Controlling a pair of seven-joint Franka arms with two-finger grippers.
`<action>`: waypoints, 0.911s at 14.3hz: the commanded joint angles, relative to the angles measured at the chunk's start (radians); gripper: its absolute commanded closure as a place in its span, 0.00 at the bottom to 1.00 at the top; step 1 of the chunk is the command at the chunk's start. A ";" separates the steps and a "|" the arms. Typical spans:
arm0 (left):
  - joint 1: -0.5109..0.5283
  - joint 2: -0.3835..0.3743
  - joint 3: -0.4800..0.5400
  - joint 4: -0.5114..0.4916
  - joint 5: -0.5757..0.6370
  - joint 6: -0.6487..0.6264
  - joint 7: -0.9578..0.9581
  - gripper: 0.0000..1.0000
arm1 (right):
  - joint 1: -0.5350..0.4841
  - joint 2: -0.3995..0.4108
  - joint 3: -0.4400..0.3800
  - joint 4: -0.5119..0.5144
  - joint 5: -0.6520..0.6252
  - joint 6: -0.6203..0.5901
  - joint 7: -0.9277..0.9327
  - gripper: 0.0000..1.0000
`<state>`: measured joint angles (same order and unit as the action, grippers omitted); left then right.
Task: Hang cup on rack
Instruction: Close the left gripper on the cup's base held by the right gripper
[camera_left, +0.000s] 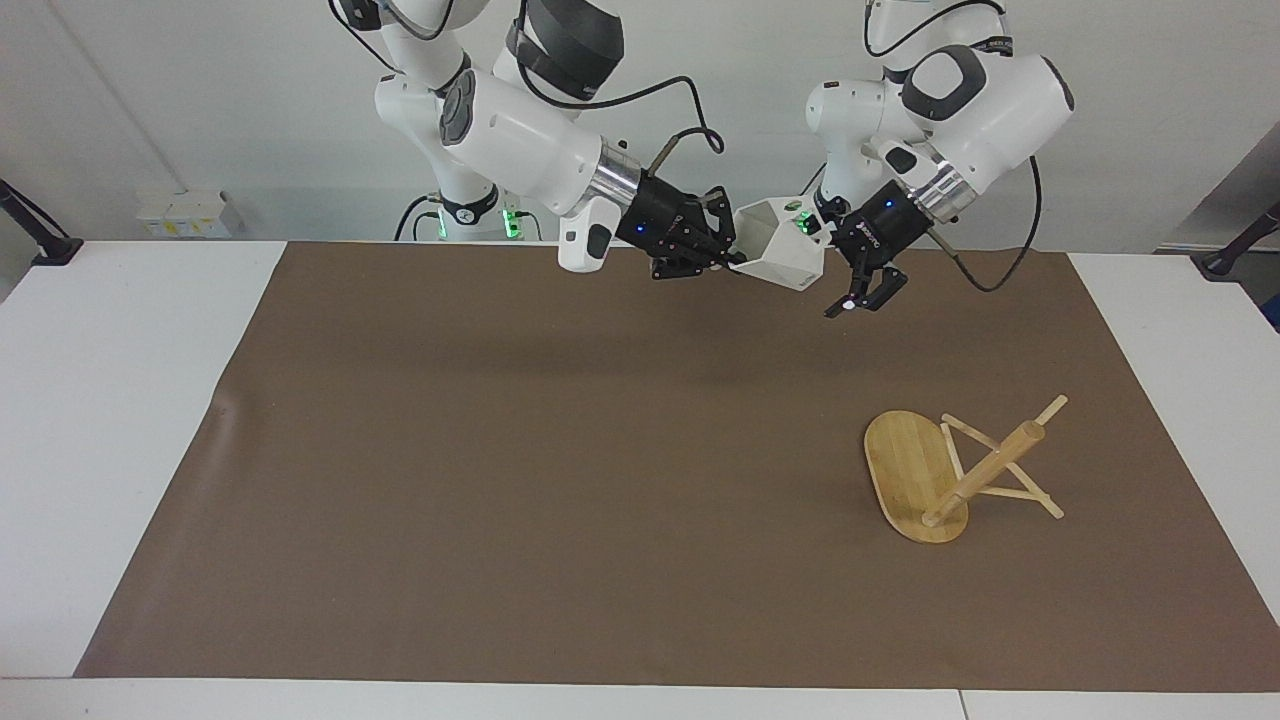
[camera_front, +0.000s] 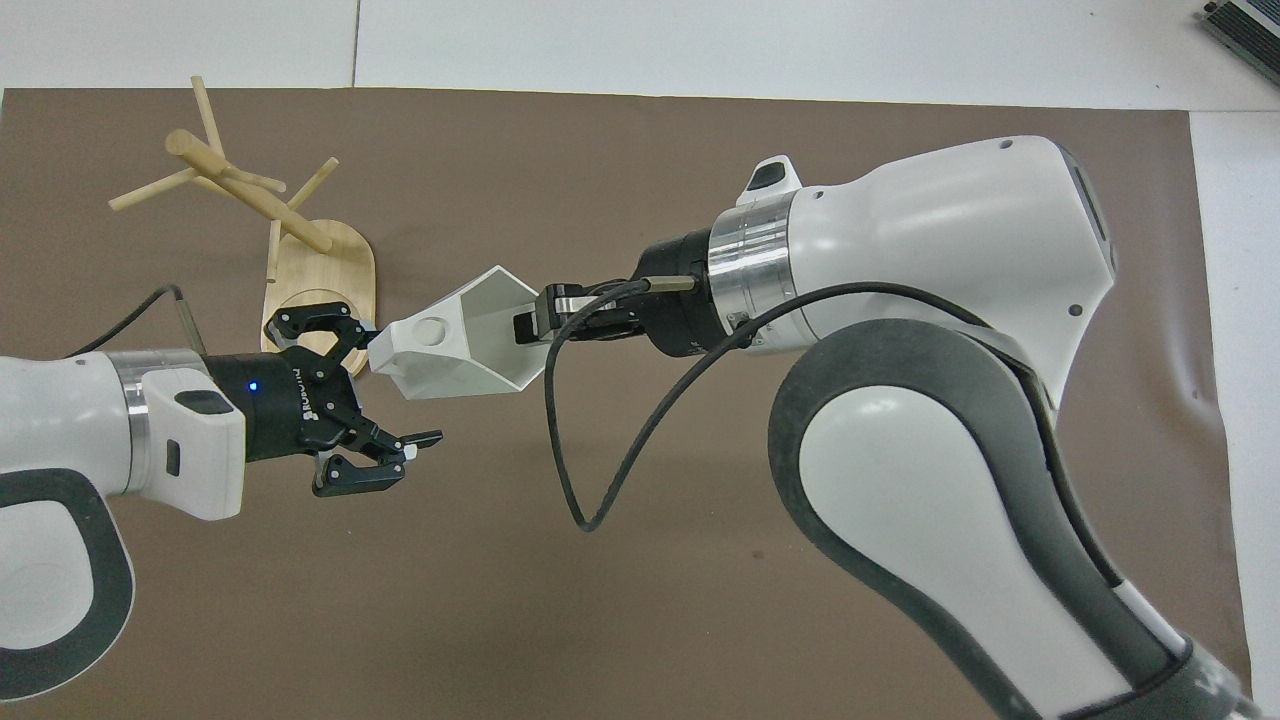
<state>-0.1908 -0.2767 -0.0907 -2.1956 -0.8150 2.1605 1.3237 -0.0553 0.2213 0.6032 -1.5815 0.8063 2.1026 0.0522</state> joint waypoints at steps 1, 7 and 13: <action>-0.035 0.037 0.005 0.051 -0.006 -0.024 -0.011 0.00 | -0.008 0.004 0.013 0.002 0.033 0.000 0.015 1.00; -0.032 0.033 0.006 0.085 -0.006 -0.067 -0.008 0.00 | -0.014 0.006 0.015 0.002 0.033 -0.006 0.015 1.00; -0.027 0.020 0.014 0.089 0.000 -0.071 0.018 0.00 | -0.014 0.006 0.013 0.002 0.033 -0.007 0.015 1.00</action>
<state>-0.2211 -0.2514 -0.0831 -2.1146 -0.8147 2.1118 1.3231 -0.0559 0.2242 0.6039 -1.5816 0.8071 2.1020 0.0529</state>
